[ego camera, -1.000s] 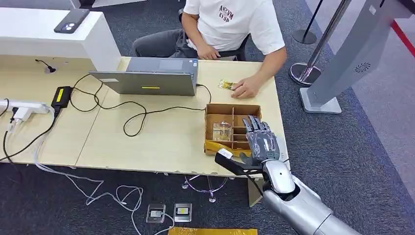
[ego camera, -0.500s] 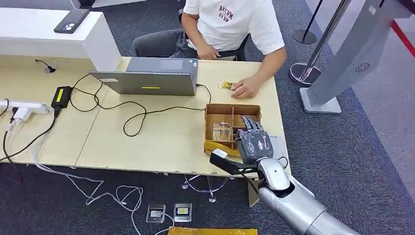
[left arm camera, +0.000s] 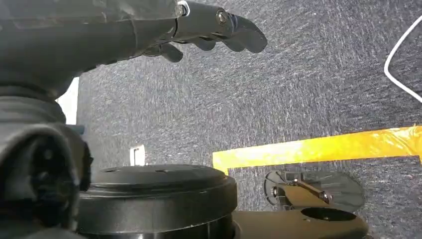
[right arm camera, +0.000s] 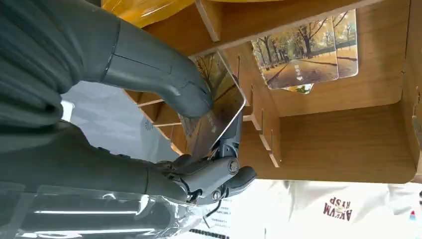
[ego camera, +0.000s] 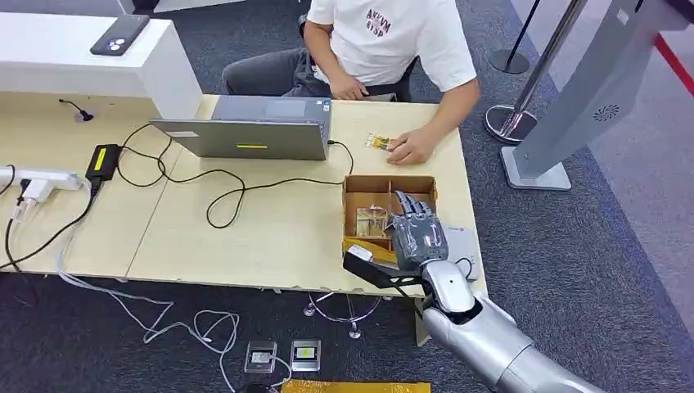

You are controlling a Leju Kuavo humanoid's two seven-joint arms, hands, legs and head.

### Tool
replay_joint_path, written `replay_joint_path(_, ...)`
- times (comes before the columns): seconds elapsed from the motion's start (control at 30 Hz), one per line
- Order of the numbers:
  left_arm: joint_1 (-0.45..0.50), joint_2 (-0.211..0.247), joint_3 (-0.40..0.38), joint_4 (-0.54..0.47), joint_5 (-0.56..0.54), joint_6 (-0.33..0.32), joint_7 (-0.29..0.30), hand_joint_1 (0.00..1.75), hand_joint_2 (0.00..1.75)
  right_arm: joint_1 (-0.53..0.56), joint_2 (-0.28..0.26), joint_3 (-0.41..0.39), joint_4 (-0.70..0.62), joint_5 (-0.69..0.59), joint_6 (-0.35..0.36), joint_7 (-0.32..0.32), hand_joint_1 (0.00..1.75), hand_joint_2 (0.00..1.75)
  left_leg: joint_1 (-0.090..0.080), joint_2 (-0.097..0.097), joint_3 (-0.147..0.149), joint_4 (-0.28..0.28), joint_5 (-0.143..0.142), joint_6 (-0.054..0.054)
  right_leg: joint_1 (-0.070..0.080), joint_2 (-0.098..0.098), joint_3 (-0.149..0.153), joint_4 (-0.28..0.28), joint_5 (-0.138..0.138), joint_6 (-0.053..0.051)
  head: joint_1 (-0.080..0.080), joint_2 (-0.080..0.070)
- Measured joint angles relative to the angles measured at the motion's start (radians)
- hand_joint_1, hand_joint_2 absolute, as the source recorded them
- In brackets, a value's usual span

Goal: Pass the card to the sensor for recognition and then transmit it.

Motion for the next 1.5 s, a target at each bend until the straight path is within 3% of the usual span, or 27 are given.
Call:
replay_joint_path(0.37, -0.005, -0.002, -0.044, -0.001, 0.000, -0.011, 0.001, 0.00, 0.00, -0.003, 0.008, 0.000, 0.015, 0.000, -0.012, -0.005, 1.75, 1.75, 0.000, 0.000, 0.000, 0.000, 0.000, 0.000, 0.000, 0.000, 0.000, 0.000, 0.000, 0.000, 0.000, 0.000)
replay_joint_path(0.53, -0.010, -0.003, -0.085, -0.004, 0.000, -0.016, 0.005, 0.00, 0.00, -0.018, 0.015, 0.000, 0.018, 0.016, -0.062, -0.008, 1.75, 1.75, 0.000, 0.000, 0.000, 0.000, 0.000, 0.000, 0.000, 0.000, 0.000, 0.000, 0.000, 0.000, 0.000, 0.000)
replay_joint_path(0.73, -0.012, -0.008, -0.142, -0.008, 0.000, -0.023, 0.013, 0.00, 0.00, -0.101, 0.012, -0.022, 0.000, 0.059, -0.144, 0.025, 1.75, 1.75, 0.000, 0.000, 0.000, 0.000, 0.000, 0.000, 0.000, 0.001, 0.000, 0.000, 0.001, 0.000, 0.000, 0.000)
replay_joint_path(0.93, -0.014, -0.011, -0.205, -0.013, 0.000, -0.039, 0.031, 0.00, 0.00, -0.230, -0.006, -0.068, -0.061, 0.077, -0.170, 0.059, 1.75, 1.75, 0.000, 0.001, 0.000, 0.000, 0.000, 0.000, 0.000, 0.003, 0.000, 0.000, 0.001, 0.000, 0.000, 0.000)
replay_joint_path(1.13, -0.019, -0.014, -0.277, -0.021, 0.000, -0.066, 0.055, 0.00, 0.00, -0.312, -0.021, -0.098, -0.122, 0.082, -0.156, 0.071, 1.75, 1.75, 0.000, 0.001, 0.000, 0.000, 0.000, 0.000, 0.000, 0.003, 0.000, 0.000, 0.001, 0.000, 0.000, 0.000)
replay_joint_path(1.23, -0.023, -0.020, -0.318, -0.026, 0.000, -0.078, 0.076, 0.00, 0.00, -0.321, -0.021, -0.101, -0.130, 0.082, -0.115, 0.080, 1.75, 1.75, 0.000, 0.001, 0.000, 0.000, 0.000, 0.000, 0.000, 0.003, 0.000, 0.000, 0.001, 0.000, 0.000, 0.000)
replay_joint_path(1.33, -0.029, -0.028, -0.372, -0.030, -0.001, -0.097, 0.099, 0.00, 0.00, -0.333, -0.020, -0.097, -0.120, 0.063, -0.054, 0.068, 1.75, 1.75, 0.000, 0.001, 0.000, 0.000, 0.000, 0.000, 0.000, 0.002, 0.000, 0.000, 0.001, 0.000, 0.000, 0.000)
replay_joint_path(1.5, -0.036, -0.037, -0.436, -0.039, 0.000, -0.108, 0.114, 0.00, 0.00, -0.340, -0.008, -0.080, -0.061, 0.038, -0.029, 0.052, 1.75, 1.75, 0.000, 0.000, 0.000, 0.000, 0.000, 0.000, 0.000, 0.002, 0.000, 0.000, 0.001, 0.000, 0.000, 0.000)
